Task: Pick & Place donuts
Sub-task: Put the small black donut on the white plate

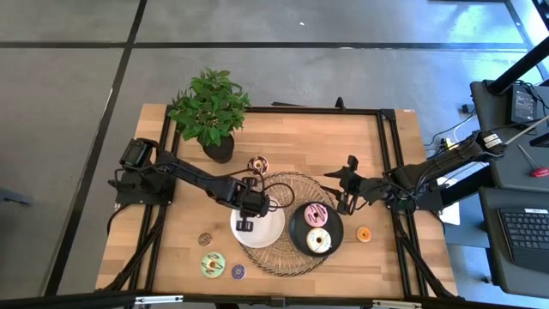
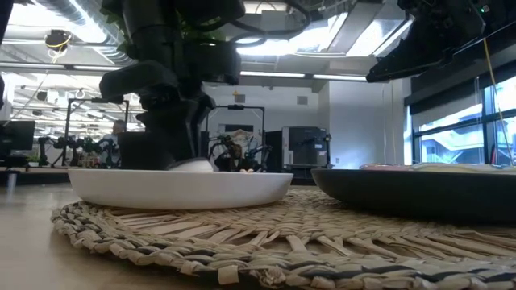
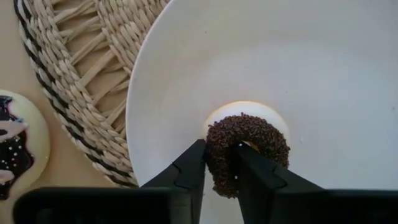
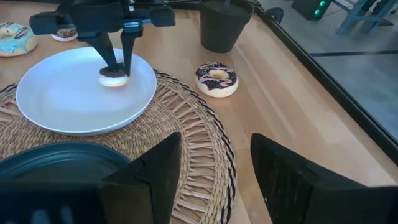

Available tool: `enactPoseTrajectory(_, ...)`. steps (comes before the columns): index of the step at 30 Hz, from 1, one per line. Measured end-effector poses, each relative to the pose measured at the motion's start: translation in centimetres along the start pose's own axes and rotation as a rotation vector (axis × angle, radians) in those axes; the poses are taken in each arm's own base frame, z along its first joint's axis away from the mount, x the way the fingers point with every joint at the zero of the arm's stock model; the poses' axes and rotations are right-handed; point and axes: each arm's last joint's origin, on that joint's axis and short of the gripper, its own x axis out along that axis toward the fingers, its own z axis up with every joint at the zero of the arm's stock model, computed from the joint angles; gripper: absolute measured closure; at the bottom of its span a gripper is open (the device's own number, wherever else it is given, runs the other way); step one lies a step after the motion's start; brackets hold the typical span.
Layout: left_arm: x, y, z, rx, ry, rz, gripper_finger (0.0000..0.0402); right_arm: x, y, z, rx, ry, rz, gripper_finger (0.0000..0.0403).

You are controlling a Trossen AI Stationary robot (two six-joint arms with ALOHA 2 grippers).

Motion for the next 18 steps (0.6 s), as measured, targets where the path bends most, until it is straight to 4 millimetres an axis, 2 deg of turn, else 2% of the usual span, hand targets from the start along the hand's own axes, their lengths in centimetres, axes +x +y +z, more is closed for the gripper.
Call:
enactPoseTrajectory(10, 0.00, 0.02, -0.07, 0.001, 0.006, 0.006, 0.0272, 0.00, 0.00, 0.00, 0.000, 0.000, 0.000, 0.0208)
enactPoseTrajectory(18, 0.01, 0.02, -0.07, 0.001, 0.006, 0.006, 0.0258, 0.00, 0.00, 0.00, 0.000, 0.000, 0.000, 0.0208)
